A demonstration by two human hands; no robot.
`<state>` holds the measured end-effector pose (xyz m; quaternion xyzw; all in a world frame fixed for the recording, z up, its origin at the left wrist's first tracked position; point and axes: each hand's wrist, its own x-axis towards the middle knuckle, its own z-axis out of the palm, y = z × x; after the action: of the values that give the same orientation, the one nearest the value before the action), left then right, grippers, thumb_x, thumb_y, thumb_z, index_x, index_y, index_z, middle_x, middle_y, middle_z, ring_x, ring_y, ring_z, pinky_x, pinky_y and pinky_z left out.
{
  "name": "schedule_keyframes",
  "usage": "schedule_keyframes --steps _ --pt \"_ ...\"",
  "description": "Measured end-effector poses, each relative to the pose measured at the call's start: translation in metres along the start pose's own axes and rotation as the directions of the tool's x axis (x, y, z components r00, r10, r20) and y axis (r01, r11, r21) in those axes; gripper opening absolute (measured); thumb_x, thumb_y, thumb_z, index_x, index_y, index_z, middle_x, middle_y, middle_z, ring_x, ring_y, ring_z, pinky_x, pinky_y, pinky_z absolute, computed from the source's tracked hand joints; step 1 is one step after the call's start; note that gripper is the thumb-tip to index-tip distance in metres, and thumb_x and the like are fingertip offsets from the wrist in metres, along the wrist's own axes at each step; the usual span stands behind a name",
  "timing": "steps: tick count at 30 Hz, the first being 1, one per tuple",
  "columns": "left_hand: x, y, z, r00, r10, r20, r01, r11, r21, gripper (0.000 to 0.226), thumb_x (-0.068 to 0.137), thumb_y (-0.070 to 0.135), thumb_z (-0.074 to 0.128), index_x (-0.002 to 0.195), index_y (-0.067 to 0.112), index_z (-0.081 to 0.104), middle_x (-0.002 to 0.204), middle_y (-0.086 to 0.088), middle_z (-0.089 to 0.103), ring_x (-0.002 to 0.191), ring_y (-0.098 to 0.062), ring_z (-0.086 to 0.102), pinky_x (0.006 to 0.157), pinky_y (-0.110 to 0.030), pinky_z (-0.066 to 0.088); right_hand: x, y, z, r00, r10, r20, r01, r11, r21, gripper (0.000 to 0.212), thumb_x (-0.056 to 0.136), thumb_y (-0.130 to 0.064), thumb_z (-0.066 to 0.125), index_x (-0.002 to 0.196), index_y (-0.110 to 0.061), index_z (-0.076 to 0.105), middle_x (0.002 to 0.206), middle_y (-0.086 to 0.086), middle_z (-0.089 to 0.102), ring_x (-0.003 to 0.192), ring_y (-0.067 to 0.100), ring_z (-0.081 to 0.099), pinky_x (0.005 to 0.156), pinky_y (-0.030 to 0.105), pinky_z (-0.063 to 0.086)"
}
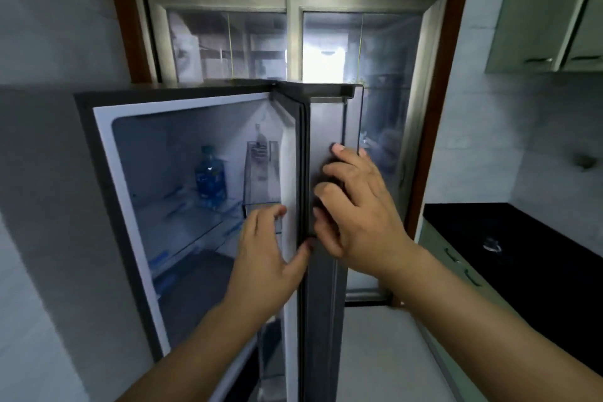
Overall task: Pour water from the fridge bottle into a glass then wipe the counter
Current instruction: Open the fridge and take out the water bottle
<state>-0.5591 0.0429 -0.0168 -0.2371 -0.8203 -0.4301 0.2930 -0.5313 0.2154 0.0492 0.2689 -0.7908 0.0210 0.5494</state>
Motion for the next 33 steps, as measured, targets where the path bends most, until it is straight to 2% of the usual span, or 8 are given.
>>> schedule_keyframes --steps 4,7,12,15,19,22,27,33 --pt "0.013 0.031 0.045 0.981 0.191 0.02 -0.189 0.941 0.281 0.064 0.077 0.052 0.057 0.133 0.021 0.052 0.139 -0.01 0.051 0.13 -0.031 0.043 0.106 -0.049 0.034 -0.02 0.02 -0.034 0.977 0.174 0.123 -0.176 0.984 0.004 0.025 0.083 -0.017 0.067 0.104 -0.003 0.067 0.124 0.023 0.059 0.137 0.038 0.041 0.116 0.053 0.03" --pt "0.035 0.057 0.076 0.967 0.218 0.13 -0.253 0.881 0.4 0.071 0.072 0.055 0.051 0.136 0.028 0.041 0.137 -0.012 0.057 0.14 -0.038 0.04 0.114 -0.059 0.018 -0.035 0.042 -0.06 0.949 0.24 0.207 -0.24 0.97 -0.022 0.028 0.085 -0.019 0.066 0.109 -0.005 0.066 0.127 0.021 0.057 0.138 0.035 0.04 0.115 0.046 0.033" --pt "0.073 0.077 0.115 0.917 0.277 0.287 -0.364 0.876 0.318 0.044 0.087 0.05 0.041 0.123 0.024 0.043 0.097 -0.005 0.068 0.094 -0.03 0.064 0.087 -0.043 0.046 -0.055 0.077 -0.081 0.916 0.318 0.246 -0.319 0.947 -0.035 0.028 0.083 -0.02 0.068 0.106 -0.006 0.065 0.119 0.016 0.057 0.123 0.028 0.047 0.099 0.043 0.046" --pt "0.101 0.066 0.13 0.885 0.296 0.36 -0.397 0.884 0.248 0.035 0.092 0.047 0.054 0.114 0.02 0.051 0.095 -0.003 0.07 0.092 -0.028 0.061 0.083 -0.036 0.041 -0.06 0.095 -0.082 0.897 0.374 0.238 -0.377 0.926 -0.032 0.028 0.086 -0.026 0.066 0.11 -0.012 0.062 0.119 0.011 0.056 0.116 0.021 0.047 0.089 0.039 0.05" --pt "0.144 0.041 0.138 0.8 0.271 0.535 -0.445 0.866 0.227 0.055 0.082 0.077 0.038 0.1 0.027 0.055 0.096 0.005 0.064 0.091 -0.017 0.053 0.081 -0.036 0.045 -0.06 0.108 -0.064 0.901 0.367 0.233 -0.38 0.925 0.014 0.022 0.088 -0.024 0.065 0.107 -0.013 0.062 0.111 0.007 0.057 0.106 0.021 0.051 0.082 0.038 0.051" --pt "0.18 0.01 0.145 0.767 0.301 0.566 -0.498 0.836 0.23 0.043 0.09 0.07 0.047 0.097 0.028 0.055 0.092 0.007 0.06 0.085 -0.015 0.053 0.068 -0.031 0.042 -0.061 0.113 -0.039 0.905 0.338 0.259 -0.357 0.934 0.026 0.022 0.088 -0.021 0.065 0.108 -0.011 0.063 0.107 0.007 0.057 0.103 0.023 0.053 0.081 0.039 0.051" --pt "0.252 -0.062 0.137 0.776 0.215 0.593 -0.454 0.843 0.288 0.039 0.091 0.062 0.059 0.086 0.023 0.056 0.081 0.003 0.062 0.075 -0.018 0.056 0.063 -0.033 0.046 -0.051 0.128 0.022 0.884 0.363 0.295 -0.375 0.927 -0.018 0.024 0.088 -0.027 0.062 0.108 -0.014 0.064 0.104 0.005 0.061 0.098 0.023 0.056 0.078 0.038 0.052" --pt "0.293 -0.134 0.13 0.817 0.238 0.526 -0.377 0.91 0.172 0.033 0.088 0.055 0.069 0.077 0.029 0.053 0.07 0.01 0.057 0.066 -0.005 0.052 0.056 -0.028 0.04 0.001 0.162 0.121 0.827 0.446 0.343 -0.422 0.895 -0.146 0.031 0.091 -0.032 0.06 0.115 -0.013 0.059 0.104 0.009 0.058 0.096 0.03 0.054 0.073 0.037 0.05"
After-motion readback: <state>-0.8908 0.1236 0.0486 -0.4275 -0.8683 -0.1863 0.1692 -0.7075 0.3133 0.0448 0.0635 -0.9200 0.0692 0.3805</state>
